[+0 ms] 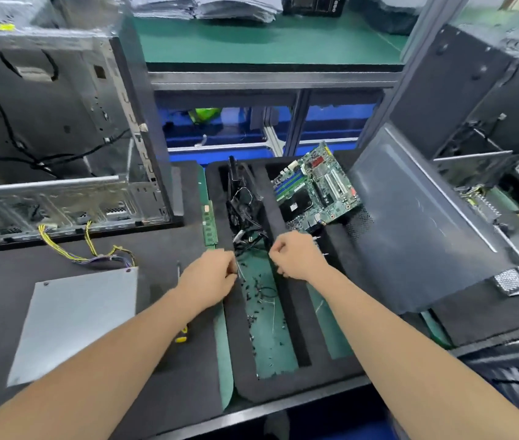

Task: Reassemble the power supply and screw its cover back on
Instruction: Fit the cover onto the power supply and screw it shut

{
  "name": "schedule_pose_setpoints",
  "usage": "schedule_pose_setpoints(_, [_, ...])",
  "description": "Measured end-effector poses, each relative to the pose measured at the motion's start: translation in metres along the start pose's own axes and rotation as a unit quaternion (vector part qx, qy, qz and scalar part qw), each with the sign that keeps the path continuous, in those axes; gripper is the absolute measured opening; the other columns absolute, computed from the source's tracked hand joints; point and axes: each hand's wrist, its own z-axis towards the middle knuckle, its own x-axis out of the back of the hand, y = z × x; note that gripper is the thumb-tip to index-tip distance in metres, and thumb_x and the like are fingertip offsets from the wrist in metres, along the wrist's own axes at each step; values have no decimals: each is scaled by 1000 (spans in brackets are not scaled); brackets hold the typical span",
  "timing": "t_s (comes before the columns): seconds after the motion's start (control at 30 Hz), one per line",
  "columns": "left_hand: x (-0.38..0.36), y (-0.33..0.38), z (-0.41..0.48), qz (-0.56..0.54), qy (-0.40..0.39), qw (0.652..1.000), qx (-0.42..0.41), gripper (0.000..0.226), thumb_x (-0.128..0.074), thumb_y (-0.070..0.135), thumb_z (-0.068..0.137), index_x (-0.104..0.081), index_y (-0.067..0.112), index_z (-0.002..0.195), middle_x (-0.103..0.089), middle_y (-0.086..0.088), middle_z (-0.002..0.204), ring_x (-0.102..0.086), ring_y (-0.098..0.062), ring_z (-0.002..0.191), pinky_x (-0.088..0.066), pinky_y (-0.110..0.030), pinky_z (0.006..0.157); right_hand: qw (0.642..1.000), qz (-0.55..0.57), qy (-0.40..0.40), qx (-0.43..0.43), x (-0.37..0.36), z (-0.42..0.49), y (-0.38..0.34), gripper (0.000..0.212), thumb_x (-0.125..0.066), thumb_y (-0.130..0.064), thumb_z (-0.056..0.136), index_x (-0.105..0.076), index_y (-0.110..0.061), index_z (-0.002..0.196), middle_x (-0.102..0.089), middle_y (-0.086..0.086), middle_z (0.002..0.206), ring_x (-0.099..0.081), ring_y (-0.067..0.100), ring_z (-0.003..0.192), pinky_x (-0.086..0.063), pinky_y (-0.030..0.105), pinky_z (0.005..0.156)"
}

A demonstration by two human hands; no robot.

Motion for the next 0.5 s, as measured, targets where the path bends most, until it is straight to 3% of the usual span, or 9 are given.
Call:
schedule_pose_setpoints(0.1, [-21, 2, -6, -29, 47, 998, 36, 9, -61, 20, 98, -55, 23, 92, -52, 5, 102, -57, -19, 90, -50, -36, 82, 999, -5, -26, 26, 3, 16, 7, 20, -58, -14, 99, -75, -6, 92, -78, 16, 94, -74, 35, 94, -59, 46, 93])
schedule_pose_setpoints(0.3, [-41, -3, -17, -102, 135, 985, 38, 16, -66, 10, 96, -56, 20, 89, -51, 6, 95, -54, -16, 86, -48, -36, 81, 992, -51, -94, 64, -11, 41, 11, 20, -56, -10, 102, -76, -10, 99, -77, 14, 102, -76, 29, 92, -60, 41, 92])
schedule_pose_setpoints(0.4, [-44, -2, -16, -110, 151, 981, 47, 20, -67, 6, 94, -55, 20, 87, -49, 7, 92, -52, -16, 84, -46, -35, 79, 986, -103, -114, 72, -21, 52, 4, 22, -55, -4, 100, -75, -10, 106, -72, 15, 116, -74, 30, 96, -58, 37, 95])
schedule_pose_setpoints(0.5, [-43, -2, -14, -126, 145, 980, 50, 22, -67, 3, 92, -55, 20, 85, -50, 5, 90, -51, -18, 83, -44, -34, 78, 962, -180, -189, 78, -32, 62, -10, 31, -55, 1, 99, -72, -8, 122, -69, 11, 127, -70, 28, 111, -56, 34, 97])
